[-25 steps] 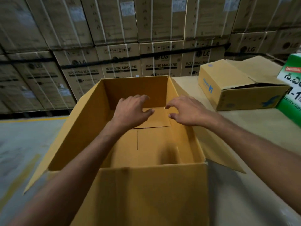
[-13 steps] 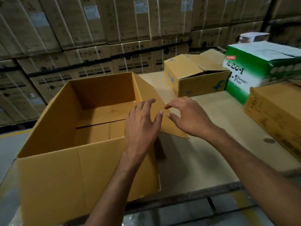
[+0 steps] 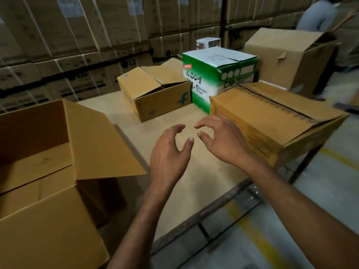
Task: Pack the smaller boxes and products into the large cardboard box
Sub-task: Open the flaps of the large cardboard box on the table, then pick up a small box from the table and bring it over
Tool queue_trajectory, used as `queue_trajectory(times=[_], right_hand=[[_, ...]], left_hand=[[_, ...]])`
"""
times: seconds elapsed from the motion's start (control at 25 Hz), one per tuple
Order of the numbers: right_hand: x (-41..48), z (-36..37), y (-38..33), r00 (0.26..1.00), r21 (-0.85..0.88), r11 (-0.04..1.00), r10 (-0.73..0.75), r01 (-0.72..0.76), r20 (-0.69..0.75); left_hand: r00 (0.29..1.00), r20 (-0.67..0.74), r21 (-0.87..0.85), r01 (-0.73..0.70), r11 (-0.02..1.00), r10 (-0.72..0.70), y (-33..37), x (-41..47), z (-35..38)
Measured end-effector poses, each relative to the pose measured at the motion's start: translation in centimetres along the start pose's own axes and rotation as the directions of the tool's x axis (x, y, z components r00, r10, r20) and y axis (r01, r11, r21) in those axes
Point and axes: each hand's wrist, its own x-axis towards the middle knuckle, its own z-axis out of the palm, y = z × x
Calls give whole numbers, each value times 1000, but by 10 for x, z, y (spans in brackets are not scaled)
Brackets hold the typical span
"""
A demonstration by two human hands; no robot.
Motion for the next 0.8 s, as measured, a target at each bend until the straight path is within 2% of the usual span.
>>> queue_trajectory(times=[0.36,0.56,0.68,0.76,0.8], right_hand=[[29,-101,240,977,-175,961,209,-213,-41],[53,-124,351,924,-278,885,382,-372,-21],[64,-127,402,834,-374,794,544,-479,86],[67,-131,429,715,-451,697,679,-557,166],[67,-135,441,659,-460,655,730,-600,180]], left_hand=[[975,215,-185,94,978,-53,114,77,232],[934,286,-127,257,958,-213,131,107,316],[926,270,-56,289,956,-264,128,114,343],[921,238,-81,335,939,-308,117,112,355],[905,245,-151,390,908,-348,112,110,359]])
